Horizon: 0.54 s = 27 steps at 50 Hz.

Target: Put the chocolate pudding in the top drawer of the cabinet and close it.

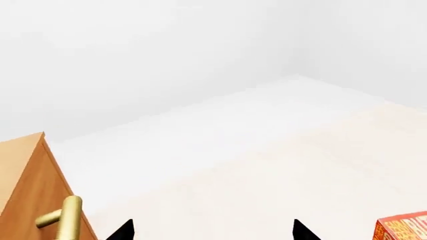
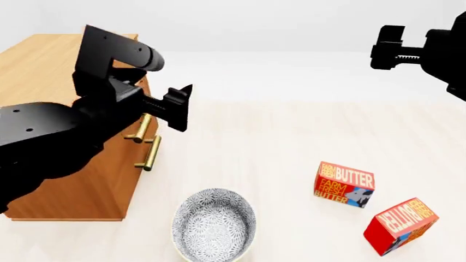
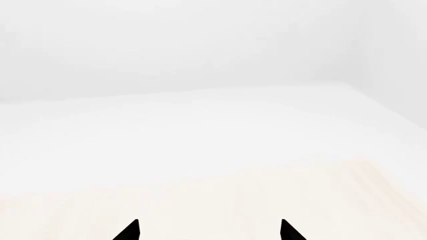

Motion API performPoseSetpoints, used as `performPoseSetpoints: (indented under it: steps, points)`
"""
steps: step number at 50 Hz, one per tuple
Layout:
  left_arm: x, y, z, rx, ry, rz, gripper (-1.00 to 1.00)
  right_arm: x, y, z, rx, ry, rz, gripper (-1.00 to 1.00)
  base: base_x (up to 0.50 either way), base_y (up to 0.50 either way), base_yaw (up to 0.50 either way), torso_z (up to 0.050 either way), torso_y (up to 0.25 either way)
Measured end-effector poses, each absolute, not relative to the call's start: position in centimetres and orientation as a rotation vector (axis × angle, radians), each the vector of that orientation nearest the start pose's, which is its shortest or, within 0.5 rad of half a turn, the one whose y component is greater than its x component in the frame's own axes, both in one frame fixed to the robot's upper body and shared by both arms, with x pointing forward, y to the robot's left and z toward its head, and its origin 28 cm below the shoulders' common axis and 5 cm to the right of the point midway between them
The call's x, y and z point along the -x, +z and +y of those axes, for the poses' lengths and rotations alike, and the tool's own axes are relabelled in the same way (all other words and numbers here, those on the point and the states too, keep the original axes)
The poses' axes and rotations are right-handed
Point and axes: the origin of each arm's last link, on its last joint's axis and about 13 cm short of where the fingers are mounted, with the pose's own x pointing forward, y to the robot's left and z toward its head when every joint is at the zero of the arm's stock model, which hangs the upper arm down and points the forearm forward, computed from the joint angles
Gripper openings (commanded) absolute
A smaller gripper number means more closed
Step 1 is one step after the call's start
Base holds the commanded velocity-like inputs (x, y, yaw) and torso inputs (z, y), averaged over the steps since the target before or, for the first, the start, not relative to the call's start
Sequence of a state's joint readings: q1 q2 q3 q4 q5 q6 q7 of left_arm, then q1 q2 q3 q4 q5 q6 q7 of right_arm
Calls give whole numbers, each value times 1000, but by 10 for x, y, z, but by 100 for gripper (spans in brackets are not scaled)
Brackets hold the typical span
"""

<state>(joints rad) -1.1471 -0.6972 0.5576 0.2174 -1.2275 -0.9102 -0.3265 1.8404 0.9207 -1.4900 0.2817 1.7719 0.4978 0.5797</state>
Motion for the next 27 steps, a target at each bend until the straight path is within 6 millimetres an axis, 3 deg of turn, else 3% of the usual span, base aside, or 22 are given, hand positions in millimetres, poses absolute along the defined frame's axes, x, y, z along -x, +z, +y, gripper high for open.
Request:
performPoseSetpoints:
  steps: [13, 27]
  points:
    - [-262, 306, 256, -171, -431, -18, 100, -290, 331, -206, 23, -60, 178, 100, 0, 0, 0, 0, 0]
    - [-224, 315, 284, -168, -373, -100, 100, -242, 332, -201, 62, 7, 116, 100, 0, 0, 0, 0, 0]
